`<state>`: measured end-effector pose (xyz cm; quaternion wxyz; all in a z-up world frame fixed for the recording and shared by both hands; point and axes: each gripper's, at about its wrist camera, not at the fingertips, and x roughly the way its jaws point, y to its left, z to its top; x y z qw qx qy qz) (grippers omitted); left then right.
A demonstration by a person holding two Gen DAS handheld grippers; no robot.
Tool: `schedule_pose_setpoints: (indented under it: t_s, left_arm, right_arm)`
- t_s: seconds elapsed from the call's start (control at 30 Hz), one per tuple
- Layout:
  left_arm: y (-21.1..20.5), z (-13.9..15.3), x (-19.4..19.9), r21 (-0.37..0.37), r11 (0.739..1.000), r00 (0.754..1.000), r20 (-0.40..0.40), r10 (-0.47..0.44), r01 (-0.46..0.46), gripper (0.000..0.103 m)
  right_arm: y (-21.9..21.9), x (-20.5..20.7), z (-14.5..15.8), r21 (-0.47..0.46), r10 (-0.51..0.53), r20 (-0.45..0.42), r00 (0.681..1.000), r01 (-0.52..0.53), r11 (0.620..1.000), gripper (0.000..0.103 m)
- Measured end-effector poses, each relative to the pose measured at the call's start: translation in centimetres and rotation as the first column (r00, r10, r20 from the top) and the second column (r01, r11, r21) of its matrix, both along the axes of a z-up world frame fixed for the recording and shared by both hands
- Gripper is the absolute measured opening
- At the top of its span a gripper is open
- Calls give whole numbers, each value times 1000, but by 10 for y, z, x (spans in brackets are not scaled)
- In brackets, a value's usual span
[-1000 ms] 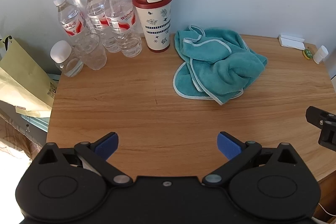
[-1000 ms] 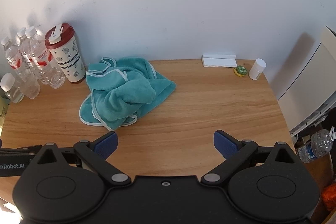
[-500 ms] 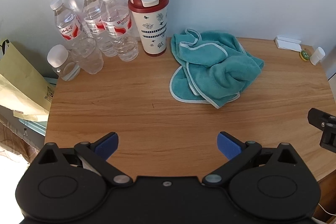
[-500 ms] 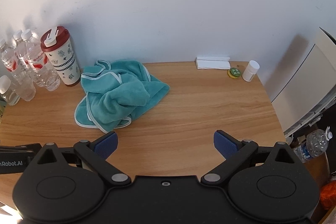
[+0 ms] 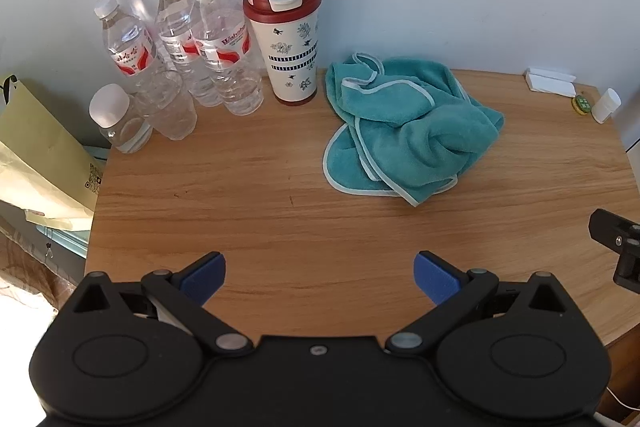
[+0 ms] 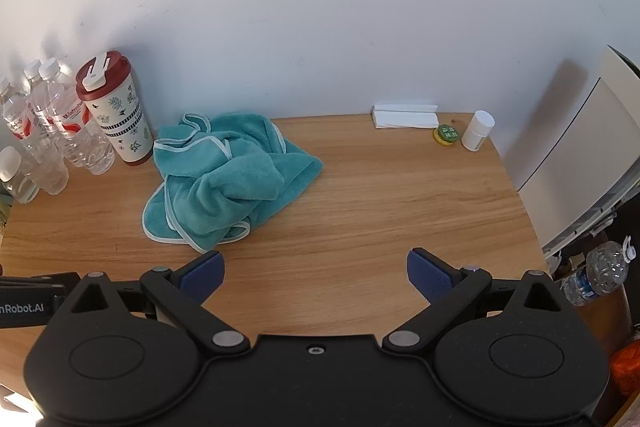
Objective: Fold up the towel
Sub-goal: 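Move the left tool to the teal towel and close it on its edge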
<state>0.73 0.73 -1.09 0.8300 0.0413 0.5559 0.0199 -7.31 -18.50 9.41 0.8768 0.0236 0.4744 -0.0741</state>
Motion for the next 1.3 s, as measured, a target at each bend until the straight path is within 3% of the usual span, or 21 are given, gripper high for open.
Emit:
schedule_pose_setpoints:
  t_s: [0.37,0.53,0.83,1.03,1.3]
  left_arm:
    - [4,-10,10,-24,1000,999,-35,-5,4,102]
    - [4,-23,24,-37,999,1000,4,-27,27,102]
    - [-7,-54,76,-133,989,995,87,-58,69,102]
    - [-7,-83,113,-253,965,988,154,-30,69,102]
    - [-19,-117,155,-202,977,987,157,-38,70,81]
  right_arm:
    - [-12,6,-11,38,-9,-3,1000,10,999,100]
    - [-19,10,-20,60,-9,1,1000,9,998,100]
    - [-34,19,-44,111,1,-20,1000,2,994,100]
    - [-44,19,-54,133,13,-19,1000,-10,991,100]
    - [-61,19,-66,149,9,-53,999,-1,989,100]
